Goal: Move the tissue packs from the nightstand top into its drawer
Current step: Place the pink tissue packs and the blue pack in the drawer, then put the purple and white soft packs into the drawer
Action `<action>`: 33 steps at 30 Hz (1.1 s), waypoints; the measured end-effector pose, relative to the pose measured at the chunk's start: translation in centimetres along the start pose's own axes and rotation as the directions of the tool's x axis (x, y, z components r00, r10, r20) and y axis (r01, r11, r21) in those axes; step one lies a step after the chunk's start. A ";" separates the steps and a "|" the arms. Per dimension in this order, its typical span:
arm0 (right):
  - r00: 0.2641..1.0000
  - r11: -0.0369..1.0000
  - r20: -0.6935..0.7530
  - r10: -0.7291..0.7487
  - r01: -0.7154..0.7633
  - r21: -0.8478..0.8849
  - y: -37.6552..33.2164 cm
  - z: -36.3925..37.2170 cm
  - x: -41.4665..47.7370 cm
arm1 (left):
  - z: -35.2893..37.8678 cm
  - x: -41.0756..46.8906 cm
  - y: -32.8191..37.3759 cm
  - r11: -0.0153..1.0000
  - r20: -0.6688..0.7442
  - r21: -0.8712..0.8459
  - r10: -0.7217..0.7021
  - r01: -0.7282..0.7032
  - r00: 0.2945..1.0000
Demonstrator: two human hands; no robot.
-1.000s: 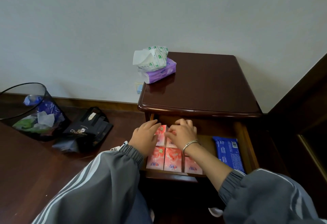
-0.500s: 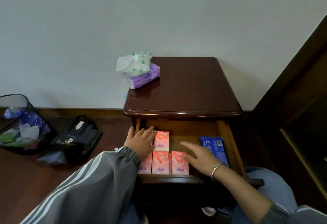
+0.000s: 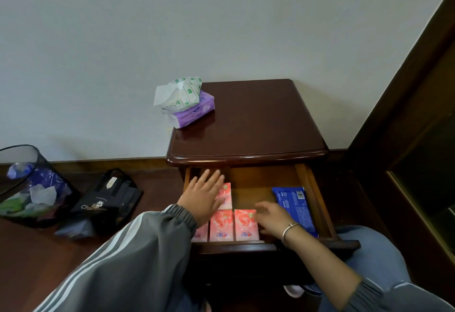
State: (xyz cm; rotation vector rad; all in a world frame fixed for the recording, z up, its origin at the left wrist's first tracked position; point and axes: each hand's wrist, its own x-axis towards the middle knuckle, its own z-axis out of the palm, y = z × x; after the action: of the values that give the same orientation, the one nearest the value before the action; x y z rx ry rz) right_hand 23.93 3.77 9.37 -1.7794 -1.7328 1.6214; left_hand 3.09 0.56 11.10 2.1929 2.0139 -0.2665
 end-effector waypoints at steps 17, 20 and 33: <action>0.897 0.911 -0.234 -0.376 0.311 -0.272 -1.9 -0.7 -2.2 | -1.4 -0.8 -1.1 0.945 -0.263 -0.251 0.143 -0.211 0.954; 0.695 0.809 -0.415 -0.587 0.477 -0.345 -4.5 -3.7 -1.0 | -4.6 -0.9 -3.6 0.953 -0.628 -0.232 0.004 -0.192 0.778; 0.819 0.544 -0.256 -0.514 0.080 -0.835 -8.4 -8.0 10.8 | -10.0 9.2 -10.5 0.931 -0.521 -0.118 -0.353 0.344 0.777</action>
State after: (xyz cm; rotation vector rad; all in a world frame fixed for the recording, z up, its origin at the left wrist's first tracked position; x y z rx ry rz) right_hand 21.99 19.12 12.72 -1.7511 -2.4921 0.1211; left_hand -6.38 12.72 18.75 2.0157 2.7034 0.3787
